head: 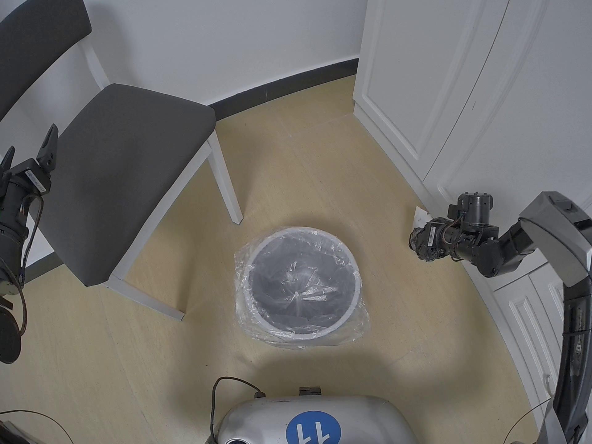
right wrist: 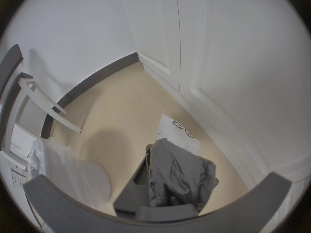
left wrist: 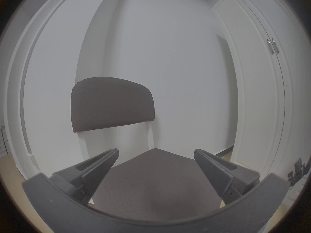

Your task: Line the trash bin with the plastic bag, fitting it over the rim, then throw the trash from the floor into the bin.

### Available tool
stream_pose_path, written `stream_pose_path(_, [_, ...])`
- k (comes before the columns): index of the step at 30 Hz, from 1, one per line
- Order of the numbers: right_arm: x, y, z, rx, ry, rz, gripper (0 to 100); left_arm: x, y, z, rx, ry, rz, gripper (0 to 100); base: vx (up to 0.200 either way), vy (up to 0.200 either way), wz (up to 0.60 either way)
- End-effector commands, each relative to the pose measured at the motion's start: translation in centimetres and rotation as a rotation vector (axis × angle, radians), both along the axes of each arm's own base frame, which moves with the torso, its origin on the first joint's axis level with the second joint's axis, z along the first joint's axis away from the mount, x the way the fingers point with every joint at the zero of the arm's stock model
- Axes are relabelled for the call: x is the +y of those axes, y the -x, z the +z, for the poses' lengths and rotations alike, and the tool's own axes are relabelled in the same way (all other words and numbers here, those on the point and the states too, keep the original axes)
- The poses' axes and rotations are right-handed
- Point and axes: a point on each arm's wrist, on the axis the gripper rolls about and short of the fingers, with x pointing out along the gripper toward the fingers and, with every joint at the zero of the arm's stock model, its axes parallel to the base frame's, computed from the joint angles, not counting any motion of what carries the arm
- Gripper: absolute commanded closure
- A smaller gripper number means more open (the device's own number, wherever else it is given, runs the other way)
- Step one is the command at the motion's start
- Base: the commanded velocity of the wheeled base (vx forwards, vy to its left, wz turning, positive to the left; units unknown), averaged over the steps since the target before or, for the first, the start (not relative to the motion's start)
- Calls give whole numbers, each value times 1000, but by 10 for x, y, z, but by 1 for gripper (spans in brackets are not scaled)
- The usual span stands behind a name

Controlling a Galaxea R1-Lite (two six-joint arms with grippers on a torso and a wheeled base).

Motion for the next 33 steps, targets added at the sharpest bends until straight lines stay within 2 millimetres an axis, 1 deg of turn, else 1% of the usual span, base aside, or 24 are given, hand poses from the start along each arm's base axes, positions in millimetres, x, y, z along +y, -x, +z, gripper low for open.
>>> stream_pose_path(1, [-2, 35, 57, -71, 4, 28, 100, -7, 10, -9, 25, 17, -44, 0, 0, 0, 0])
stream_pose_path(2, [0, 44, 66, -80, 3, 39, 100, -11, 8, -10, 32, 15, -61, 0, 0, 0, 0])
stream_pose_path(3, [0, 44, 66, -80, 3, 39, 100, -11, 8, -10, 32, 15, -61, 0, 0, 0, 0])
stream_pose_path(4, [1, 54, 77, -95, 10, 51, 100, -13, 6, -9, 30, 10, -69, 0, 0, 0, 0])
stream_pose_path(5, [2, 56, 79, -96, 11, 53, 100, -14, 6, -9, 30, 11, -69, 0, 0, 0, 0])
stream_pose_path(6, [6, 66, 86, -105, 16, 70, 100, -16, 6, -9, 34, 11, -83, 0, 0, 0, 0])
stream_pose_path(7, [7, 67, 87, -105, 18, 72, 100, -17, 6, -9, 34, 10, -87, 0, 0, 0, 0])
stream_pose_path(8, [13, 78, 95, -118, 18, 93, 100, -21, 6, -11, 41, 7, -104, 0, 0, 0, 0])
stream_pose_path(9, [16, 81, 97, -121, 17, 101, 100, -22, 7, -11, 41, 6, -107, 0, 0, 0, 0])
stream_pose_path(10, [22, 90, 104, -133, 15, 120, 100, -22, 7, -11, 42, 6, -112, 0, 0, 0, 0])
stream_pose_path(12, [31, 102, 112, -150, 11, 151, 100, -23, 8, -11, 42, 6, -113, 0, 0, 0, 0])
stream_pose_path(13, [31, 102, 112, -150, 11, 151, 100, -23, 8, -11, 42, 6, -113, 0, 0, 0, 0])
stream_pose_path(14, [40, 114, 121, -175, 5, 181, 100, -23, 9, -10, 35, 5, -113, 0, 0, 0, 0])
stream_pose_path(15, [45, 121, 126, -187, -1, 200, 100, -23, 10, -10, 33, 5, -113, 0, 0, 0, 0])
stream_pose_path(17, [54, 133, 134, -202, -13, 233, 100, -23, 11, -8, 26, 5, -113, 0, 0, 0, 0])
stream_pose_path(18, [56, 135, 134, -204, -14, 239, 100, -23, 11, -8, 26, 4, -114, 0, 0, 0, 0])
stream_pose_path(19, [64, 143, 139, -215, -23, 268, 100, -24, 13, -6, 18, 4, -118, 0, 0, 0, 0])
stream_pose_path(20, [64, 143, 139, -215, -23, 268, 100, -24, 13, -6, 18, 4, -118, 0, 0, 0, 0])
stream_pose_path(21, [74, 151, 141, -219, -33, 304, 100, -27, 14, -5, 12, 4, -133, 0, 0, 0, 0])
stream_pose_path(25, [97, 165, 142, -268, -91, 374, 100, -30, 15, -5, 9, 2, -153, 0, 0, 0, 0])
stream_pose_path(29, [117, 173, 133, -338, -123, 435, 100, -30, 15, -3, 3, 4, -153, 0, 0, 0, 0])
stream_pose_path(32, [140, 177, 124, -367, -149, 491, 100, -30, 15, -3, 1, 5, -154, 0, 0, 0, 0])
stream_pose_path(33, [141, 177, 123, -369, -149, 493, 100, -30, 15, -3, 1, 5, -154, 0, 0, 0, 0])
